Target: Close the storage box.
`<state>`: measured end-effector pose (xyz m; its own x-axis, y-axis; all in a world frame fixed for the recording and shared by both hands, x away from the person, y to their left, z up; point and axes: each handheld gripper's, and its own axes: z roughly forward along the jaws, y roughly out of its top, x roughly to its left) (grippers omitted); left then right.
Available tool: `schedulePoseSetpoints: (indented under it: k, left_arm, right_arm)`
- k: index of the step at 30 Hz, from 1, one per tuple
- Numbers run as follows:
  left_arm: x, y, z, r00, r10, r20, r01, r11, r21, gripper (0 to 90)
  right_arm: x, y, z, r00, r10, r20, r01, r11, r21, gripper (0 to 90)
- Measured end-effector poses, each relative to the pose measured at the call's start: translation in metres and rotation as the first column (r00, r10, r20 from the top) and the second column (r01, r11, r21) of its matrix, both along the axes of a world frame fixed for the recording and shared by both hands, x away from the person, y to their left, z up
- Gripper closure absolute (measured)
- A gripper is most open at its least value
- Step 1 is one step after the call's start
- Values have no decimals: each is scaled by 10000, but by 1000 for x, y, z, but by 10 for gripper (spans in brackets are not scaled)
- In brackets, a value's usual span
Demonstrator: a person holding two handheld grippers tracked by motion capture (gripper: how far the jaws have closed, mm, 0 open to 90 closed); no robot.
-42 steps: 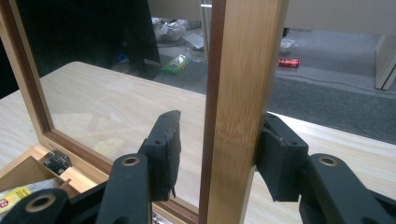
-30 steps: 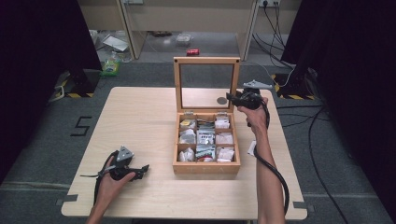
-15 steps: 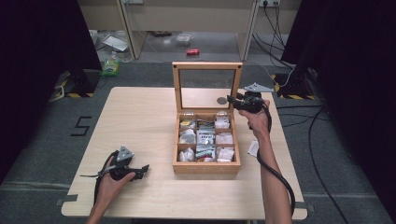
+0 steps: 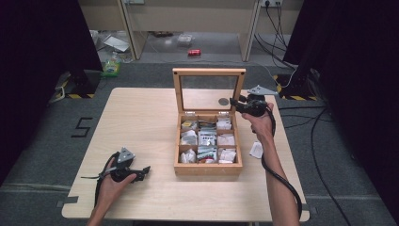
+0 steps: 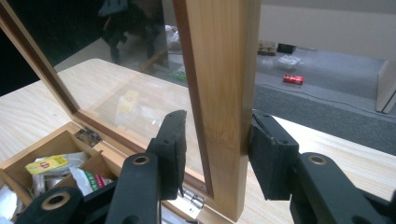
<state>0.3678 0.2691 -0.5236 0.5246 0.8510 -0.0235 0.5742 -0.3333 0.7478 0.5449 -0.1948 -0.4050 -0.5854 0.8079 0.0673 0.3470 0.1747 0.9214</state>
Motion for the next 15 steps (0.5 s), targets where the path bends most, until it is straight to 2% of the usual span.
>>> schedulePoseSetpoints:
  k: [15]
  left_arm:
    - [0, 0, 0, 10000, 8, 7, -8, 10000, -9, 132]
  right_arm:
    - [-17, -1, 3, 9999, 114, 44, -114, 9999, -3, 547]
